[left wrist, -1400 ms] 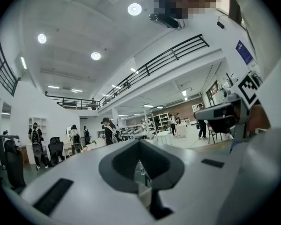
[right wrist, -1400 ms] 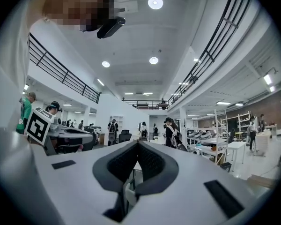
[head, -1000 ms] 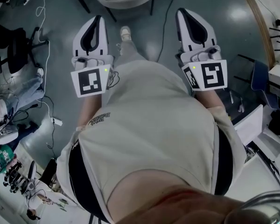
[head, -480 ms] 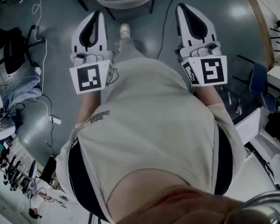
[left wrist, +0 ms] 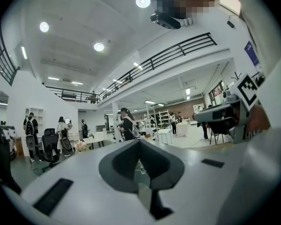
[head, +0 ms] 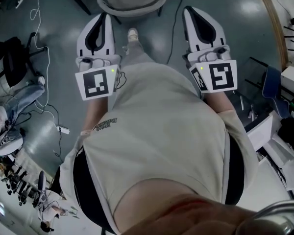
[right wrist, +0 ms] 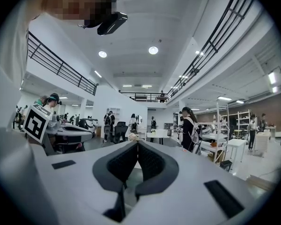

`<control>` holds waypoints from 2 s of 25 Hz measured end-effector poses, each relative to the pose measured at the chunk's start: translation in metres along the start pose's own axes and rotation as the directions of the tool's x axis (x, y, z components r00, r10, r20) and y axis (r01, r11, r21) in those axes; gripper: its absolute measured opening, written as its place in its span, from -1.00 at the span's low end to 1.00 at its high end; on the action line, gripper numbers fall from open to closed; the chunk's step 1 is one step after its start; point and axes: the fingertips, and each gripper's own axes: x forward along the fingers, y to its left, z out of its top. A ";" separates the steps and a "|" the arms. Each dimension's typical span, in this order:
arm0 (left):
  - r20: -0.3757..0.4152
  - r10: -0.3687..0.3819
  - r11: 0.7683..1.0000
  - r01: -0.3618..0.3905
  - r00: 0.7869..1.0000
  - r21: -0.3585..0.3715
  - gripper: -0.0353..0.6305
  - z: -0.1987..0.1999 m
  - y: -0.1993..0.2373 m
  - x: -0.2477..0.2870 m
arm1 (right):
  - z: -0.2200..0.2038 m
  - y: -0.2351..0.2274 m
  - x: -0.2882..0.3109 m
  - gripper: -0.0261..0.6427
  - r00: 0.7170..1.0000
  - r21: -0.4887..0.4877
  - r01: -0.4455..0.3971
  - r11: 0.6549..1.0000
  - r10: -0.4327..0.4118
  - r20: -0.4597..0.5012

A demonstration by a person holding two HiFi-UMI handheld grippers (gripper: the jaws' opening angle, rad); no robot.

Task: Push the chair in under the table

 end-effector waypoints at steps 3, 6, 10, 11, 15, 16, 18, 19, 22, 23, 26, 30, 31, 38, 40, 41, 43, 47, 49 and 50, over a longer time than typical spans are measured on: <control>-0.024 -0.014 1.000 0.014 1.000 0.002 -0.87 -0.002 0.017 0.025 | 0.002 -0.006 0.030 -0.89 1.000 0.011 0.004 1.000 -0.004 -0.016; -0.034 -0.024 0.999 0.025 0.999 0.023 -0.87 0.000 0.033 0.048 | 0.007 -0.009 0.059 -0.89 1.000 0.012 0.001 1.000 -0.001 -0.024; -0.043 -0.047 0.999 0.048 0.998 0.013 -0.87 -0.002 0.061 0.078 | 0.011 -0.010 0.104 -0.89 0.999 0.017 0.002 1.000 -0.001 -0.035; -0.045 -0.052 0.998 0.053 0.998 0.015 -0.86 -0.003 0.069 0.087 | 0.012 -0.010 0.117 -0.89 0.999 0.017 0.004 1.000 -0.003 -0.035; -0.049 -0.078 0.997 0.078 0.996 0.013 -0.87 -0.006 0.094 0.118 | 0.015 -0.011 0.161 -0.89 0.999 -0.004 0.000 1.000 0.000 -0.049; -0.051 -0.086 0.996 0.087 0.995 0.013 -0.86 -0.006 0.099 0.126 | 0.015 -0.012 0.170 -0.89 0.998 -0.013 -0.002 1.000 0.001 -0.056; -0.056 -0.102 0.995 0.103 0.993 0.015 -0.86 -0.008 0.110 0.139 | 0.017 -0.013 0.189 -0.89 0.998 -0.021 -0.003 1.000 0.002 -0.065; -0.058 -0.110 0.994 0.111 0.992 0.015 -0.86 -0.008 0.116 0.145 | 0.019 -0.012 0.199 -0.89 0.998 -0.022 -0.002 1.000 0.001 -0.065; -0.056 -0.135 0.991 0.136 0.989 0.006 -0.86 -0.010 0.131 0.161 | 0.031 -0.011 0.223 -0.89 0.999 -0.041 0.013 0.999 -0.015 -0.043; -0.054 -0.143 0.990 0.143 0.988 0.001 -0.86 -0.010 0.136 0.165 | 0.034 -0.011 0.230 -0.89 0.999 -0.046 0.021 0.999 -0.023 -0.038; -0.043 -0.158 0.988 0.157 0.987 -0.012 -0.86 -0.009 0.149 0.179 | 0.037 -0.014 0.247 -0.89 0.998 -0.045 0.045 0.998 -0.047 -0.037; -0.021 -0.155 0.988 0.155 0.988 -0.014 -0.86 -0.004 0.156 0.192 | 0.034 -0.023 0.257 -0.89 0.997 -0.034 0.067 0.997 -0.068 -0.044; -0.019 -0.153 0.988 0.153 0.988 -0.014 -0.86 -0.003 0.156 0.193 | 0.034 -0.025 0.256 -0.89 0.997 -0.031 0.068 0.997 -0.069 -0.045; -0.007 -0.135 0.991 0.135 0.991 -0.017 -0.86 0.006 0.149 0.197 | 0.044 -0.038 0.251 -0.89 0.998 -0.036 0.054 0.998 -0.055 -0.029; -0.015 -0.125 0.992 0.125 0.992 -0.029 -0.86 0.009 0.150 0.201 | 0.049 -0.043 0.254 -0.89 0.999 -0.035 0.049 0.998 -0.049 -0.018; -0.020 -0.112 0.994 0.112 0.993 -0.020 -0.86 0.010 0.151 0.204 | 0.051 -0.046 0.256 -0.89 0.999 -0.032 0.045 0.998 -0.045 -0.013; -0.028 -0.086 0.996 0.086 0.996 0.000 -0.86 0.013 0.151 0.208 | 0.052 -0.050 0.259 -0.89 0.999 -0.028 0.033 0.999 -0.033 -0.010; -0.043 -0.071 0.997 0.071 0.997 -0.002 -0.86 0.016 0.149 0.211 | 0.050 -0.054 0.265 -0.89 1.000 -0.016 0.001 1.000 -0.002 -0.017; -0.070 -0.081 0.997 0.082 0.994 0.003 -0.86 0.014 0.146 0.215 | 0.053 -0.056 0.266 -0.89 1.000 0.003 -0.019 1.000 0.019 -0.007; -0.082 -0.088 0.996 0.088 0.993 0.001 -0.86 0.013 0.144 0.217 | 0.055 -0.058 0.266 -0.89 1.000 0.011 -0.028 1.000 0.028 0.001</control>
